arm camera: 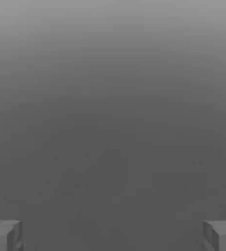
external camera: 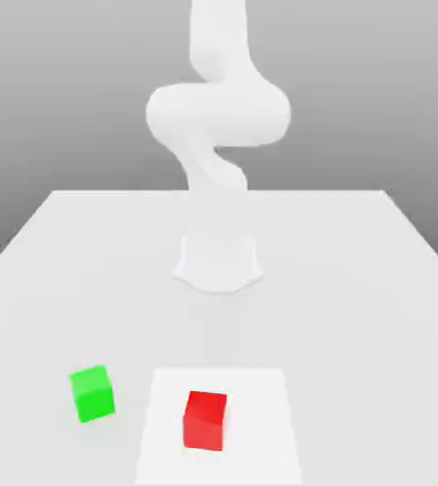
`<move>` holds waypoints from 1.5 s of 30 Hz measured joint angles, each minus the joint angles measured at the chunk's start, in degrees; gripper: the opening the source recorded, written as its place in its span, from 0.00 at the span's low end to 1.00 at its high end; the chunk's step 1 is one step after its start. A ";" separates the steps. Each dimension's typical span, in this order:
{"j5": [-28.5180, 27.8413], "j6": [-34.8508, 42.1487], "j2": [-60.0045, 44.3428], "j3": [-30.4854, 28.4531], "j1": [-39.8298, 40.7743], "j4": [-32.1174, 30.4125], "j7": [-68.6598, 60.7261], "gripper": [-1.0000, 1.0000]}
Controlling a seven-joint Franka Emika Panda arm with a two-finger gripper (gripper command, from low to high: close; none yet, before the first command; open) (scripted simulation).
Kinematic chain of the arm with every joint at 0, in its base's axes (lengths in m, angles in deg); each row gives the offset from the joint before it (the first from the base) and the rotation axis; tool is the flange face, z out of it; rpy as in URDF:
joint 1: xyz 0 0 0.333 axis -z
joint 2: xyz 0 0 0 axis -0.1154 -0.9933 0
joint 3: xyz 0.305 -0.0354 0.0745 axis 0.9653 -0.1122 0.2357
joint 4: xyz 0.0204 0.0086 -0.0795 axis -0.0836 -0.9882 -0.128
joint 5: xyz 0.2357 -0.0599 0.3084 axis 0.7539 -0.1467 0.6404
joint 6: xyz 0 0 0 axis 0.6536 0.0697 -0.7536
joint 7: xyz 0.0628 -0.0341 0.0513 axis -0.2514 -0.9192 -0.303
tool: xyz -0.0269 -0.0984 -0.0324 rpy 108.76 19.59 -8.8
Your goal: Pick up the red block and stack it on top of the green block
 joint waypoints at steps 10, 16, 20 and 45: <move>0.15 -10.40 -21.13 0.38 1.28 -8.02 2.05 0.50; -0.01 -16.53 -33.59 0.29 1.71 -12.75 3.44 0.50; -0.08 -20.62 -41.90 0.11 1.98 -15.90 4.33 0.50; 1.07 -21.76 -44.49 -1.96 5.64 -18.42 8.03 0.00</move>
